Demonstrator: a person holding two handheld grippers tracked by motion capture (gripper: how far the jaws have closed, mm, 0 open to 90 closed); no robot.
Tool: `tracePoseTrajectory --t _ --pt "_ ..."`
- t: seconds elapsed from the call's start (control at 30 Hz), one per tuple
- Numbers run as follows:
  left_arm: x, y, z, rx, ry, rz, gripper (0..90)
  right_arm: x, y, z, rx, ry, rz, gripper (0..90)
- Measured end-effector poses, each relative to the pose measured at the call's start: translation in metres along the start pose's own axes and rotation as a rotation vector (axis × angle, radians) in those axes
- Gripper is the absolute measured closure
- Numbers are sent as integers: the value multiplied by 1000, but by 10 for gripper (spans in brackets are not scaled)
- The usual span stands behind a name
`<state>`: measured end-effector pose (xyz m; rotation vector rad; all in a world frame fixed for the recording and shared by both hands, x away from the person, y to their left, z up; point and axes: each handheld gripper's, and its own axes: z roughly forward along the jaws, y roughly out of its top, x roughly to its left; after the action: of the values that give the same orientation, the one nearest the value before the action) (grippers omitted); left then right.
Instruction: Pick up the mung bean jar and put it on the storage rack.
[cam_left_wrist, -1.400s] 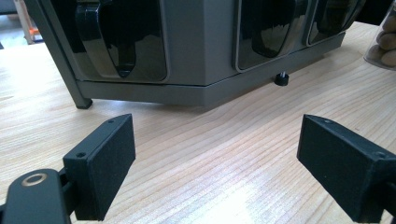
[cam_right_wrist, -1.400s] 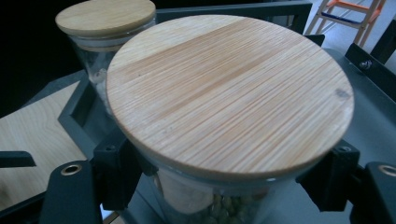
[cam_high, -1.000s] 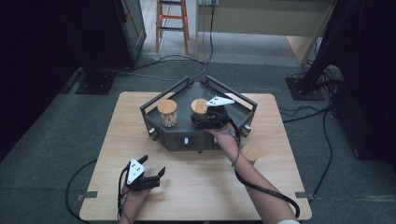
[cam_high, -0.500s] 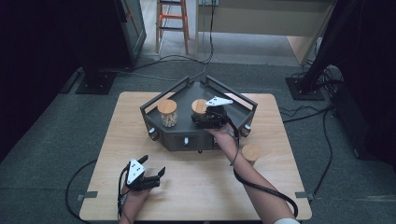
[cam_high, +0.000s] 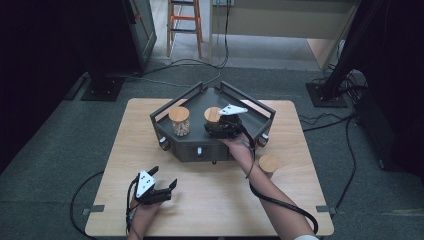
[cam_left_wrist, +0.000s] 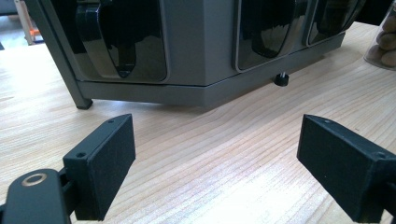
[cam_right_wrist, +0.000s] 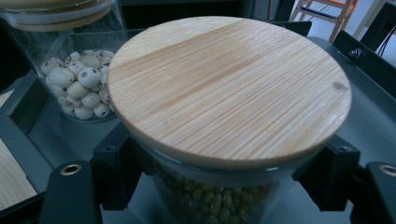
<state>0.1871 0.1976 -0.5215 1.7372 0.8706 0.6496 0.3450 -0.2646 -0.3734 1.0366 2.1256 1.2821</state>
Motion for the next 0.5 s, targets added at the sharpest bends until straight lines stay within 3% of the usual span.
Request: tracePoseTrajectory --t 0.27,0.5 --pt "1 -1 0 -5 0 -15 114 -8 -4 -2 -16 32 32 177" --pt "1 0 0 -3 0 -12 114 -3 -8 -6 -29 20 8 160"
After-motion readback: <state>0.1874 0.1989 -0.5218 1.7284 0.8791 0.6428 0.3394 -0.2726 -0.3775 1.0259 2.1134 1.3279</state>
